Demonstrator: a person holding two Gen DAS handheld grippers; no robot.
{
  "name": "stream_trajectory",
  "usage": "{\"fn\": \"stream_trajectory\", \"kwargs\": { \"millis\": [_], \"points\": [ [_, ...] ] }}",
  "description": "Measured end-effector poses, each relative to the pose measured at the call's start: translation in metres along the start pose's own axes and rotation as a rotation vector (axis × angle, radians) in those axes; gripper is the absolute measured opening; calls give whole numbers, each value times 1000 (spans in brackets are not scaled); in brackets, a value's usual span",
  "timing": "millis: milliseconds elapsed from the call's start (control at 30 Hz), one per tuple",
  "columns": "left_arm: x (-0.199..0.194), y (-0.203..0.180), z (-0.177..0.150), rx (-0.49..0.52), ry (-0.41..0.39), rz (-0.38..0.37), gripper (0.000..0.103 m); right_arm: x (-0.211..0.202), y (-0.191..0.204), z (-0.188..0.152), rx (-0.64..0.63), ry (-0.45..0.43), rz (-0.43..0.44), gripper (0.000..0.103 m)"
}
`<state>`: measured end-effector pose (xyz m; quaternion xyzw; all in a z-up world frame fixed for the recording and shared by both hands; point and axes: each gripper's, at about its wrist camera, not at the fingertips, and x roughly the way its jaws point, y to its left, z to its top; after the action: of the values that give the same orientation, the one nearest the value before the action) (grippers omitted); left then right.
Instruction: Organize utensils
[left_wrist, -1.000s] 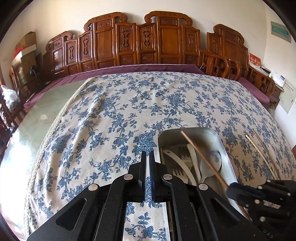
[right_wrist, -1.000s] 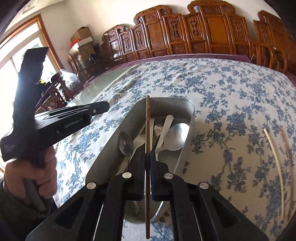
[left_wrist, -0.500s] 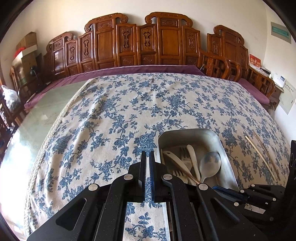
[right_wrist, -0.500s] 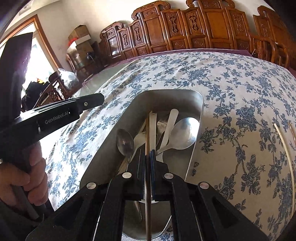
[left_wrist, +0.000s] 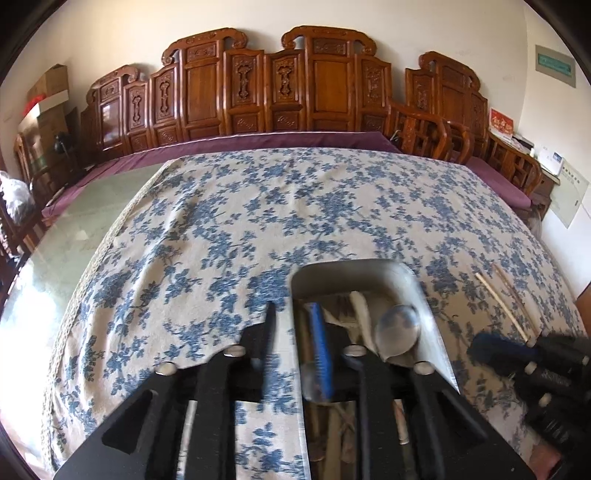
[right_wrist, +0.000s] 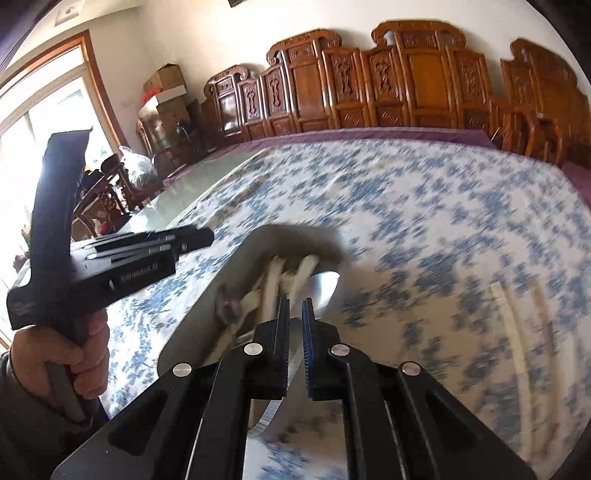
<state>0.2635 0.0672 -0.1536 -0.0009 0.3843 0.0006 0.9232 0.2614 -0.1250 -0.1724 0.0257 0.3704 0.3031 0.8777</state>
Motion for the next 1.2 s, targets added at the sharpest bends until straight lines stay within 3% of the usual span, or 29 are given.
{"fn": "stream_trajectory", "kwargs": {
  "millis": [233, 300, 400, 500, 567, 667, 1000, 1200],
  "points": [
    [-5, -31, -2, 40, -7, -40, 31, -46, -60, 5, -32, -20, -139, 9],
    [-7, -40, -3, 54, -13, -48, 41, -52, -79, 1, -46, -2, -189, 9],
    [-12, -53, -4, 70, -25, -57, 54, -60, -109, -6, -54, 17, -254, 18],
    [-15, -65, -6, 85, -30, -71, 59, -61, -143, -15, -31, 35, -304, 18],
    [-15, -73, -7, 98, -26, -72, 61, -59, -159, -21, -10, 45, -319, 18],
    [-18, -84, -9, 111, -30, -80, 71, -53, -180, -34, 18, 62, -333, 18],
    [-13, -132, -26, 176, 23, -112, 73, -31, -205, -60, 59, 165, -310, 18],
    [-11, -162, -35, 220, 43, -124, 73, -28, -199, -64, 38, 192, -288, 19]
  ]
}}
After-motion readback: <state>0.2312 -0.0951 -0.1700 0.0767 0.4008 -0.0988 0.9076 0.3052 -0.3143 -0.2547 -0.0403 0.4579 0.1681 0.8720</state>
